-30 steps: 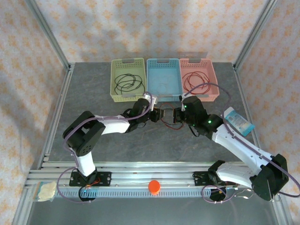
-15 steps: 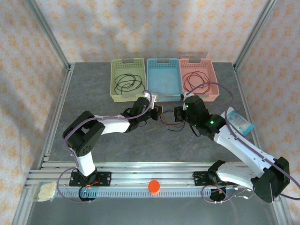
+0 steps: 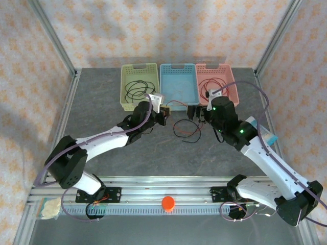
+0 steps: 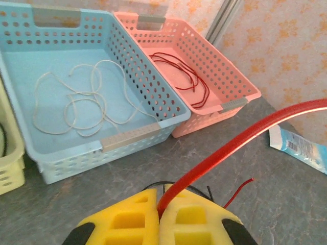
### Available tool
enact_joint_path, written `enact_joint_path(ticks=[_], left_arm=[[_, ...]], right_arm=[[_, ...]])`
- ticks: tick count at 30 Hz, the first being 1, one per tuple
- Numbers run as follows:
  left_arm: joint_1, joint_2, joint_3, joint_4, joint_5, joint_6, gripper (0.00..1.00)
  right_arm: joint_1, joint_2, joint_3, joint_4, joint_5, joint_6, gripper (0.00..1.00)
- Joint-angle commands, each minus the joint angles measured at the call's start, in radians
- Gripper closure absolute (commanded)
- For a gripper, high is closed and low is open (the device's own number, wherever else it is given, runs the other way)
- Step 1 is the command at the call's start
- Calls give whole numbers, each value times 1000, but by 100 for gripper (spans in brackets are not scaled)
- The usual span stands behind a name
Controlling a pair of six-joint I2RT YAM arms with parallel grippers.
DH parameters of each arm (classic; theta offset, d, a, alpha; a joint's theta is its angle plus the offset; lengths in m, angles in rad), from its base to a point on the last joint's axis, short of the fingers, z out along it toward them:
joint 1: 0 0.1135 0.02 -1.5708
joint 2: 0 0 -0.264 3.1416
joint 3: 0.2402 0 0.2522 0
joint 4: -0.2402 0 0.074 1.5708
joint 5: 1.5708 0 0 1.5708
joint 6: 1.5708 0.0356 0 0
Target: Untangle the cables
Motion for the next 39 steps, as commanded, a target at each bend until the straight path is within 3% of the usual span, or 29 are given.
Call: enact_joint_path(ticks=[1,9,16,24,33,35,39], left_arm=[[6,-63,47,-138,-70,76,100],[6,-115,181,-321,-47,185,100],[6,-121,273,-410,1,273,100],[6,-107,302,-441,39,305,100],[6,-106,248,-367,45,259,100],[6,-107,224,-325,48,236,99],[6,-106,173,-225,54,189,71]], right_arm=[[-9,17,31,-26,-44,-48,14],[-9,67,89,41,-246,-106,18],[-9,134,154,55,-316,-163,24],[-9,199,212,40,-390,-190,52],[-9,187,244,50,-460,-158,98],[-9,182,263,61,-497,-145,100],[-9,167,299,77,-542,-119,100]])
